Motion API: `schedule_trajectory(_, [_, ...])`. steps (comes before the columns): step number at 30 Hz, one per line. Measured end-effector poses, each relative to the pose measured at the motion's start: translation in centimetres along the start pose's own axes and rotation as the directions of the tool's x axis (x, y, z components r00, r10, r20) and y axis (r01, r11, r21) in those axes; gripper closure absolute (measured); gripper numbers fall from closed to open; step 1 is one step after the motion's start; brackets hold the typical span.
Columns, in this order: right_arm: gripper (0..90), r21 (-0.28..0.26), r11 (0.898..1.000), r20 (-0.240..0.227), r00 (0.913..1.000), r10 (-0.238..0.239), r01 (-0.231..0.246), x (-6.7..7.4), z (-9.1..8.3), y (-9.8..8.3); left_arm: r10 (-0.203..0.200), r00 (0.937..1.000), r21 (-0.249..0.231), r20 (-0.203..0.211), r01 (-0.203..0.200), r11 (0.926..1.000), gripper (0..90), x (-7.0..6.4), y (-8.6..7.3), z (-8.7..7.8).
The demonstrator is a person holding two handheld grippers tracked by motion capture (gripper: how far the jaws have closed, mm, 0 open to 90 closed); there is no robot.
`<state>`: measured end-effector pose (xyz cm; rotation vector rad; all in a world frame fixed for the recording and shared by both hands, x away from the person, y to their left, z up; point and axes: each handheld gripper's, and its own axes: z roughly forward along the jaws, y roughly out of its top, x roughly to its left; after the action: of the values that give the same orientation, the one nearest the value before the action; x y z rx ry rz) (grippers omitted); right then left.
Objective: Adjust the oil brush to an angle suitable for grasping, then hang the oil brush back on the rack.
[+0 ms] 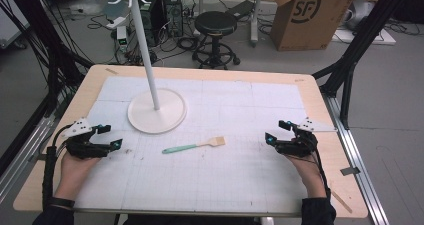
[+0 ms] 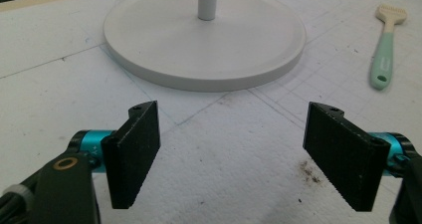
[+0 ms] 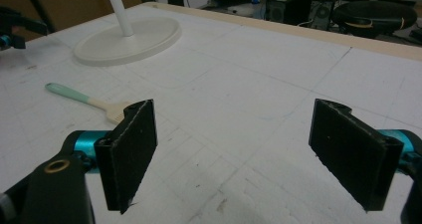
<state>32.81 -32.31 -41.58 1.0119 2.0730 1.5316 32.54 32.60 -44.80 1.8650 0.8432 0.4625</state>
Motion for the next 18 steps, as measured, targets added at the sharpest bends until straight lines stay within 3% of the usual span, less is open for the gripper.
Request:
schedule_trajectory(9, [18.2,0.031,0.998,-0.053,0.9971,-0.054,0.056,0.9,1.9,1.6,-0.003,1.0000,0.000,-0.002,0.003,1.0000,23.2,0.0,0.0,0.0])
schedule_trajectory(18, [18.2,0.084,0.987,-0.144,0.9818,-0.124,0.137,2.8,6.2,3.1,0.007,1.0000,0.003,-0.001,-0.007,1.0000,23.3,0.0,0.0,0.0])
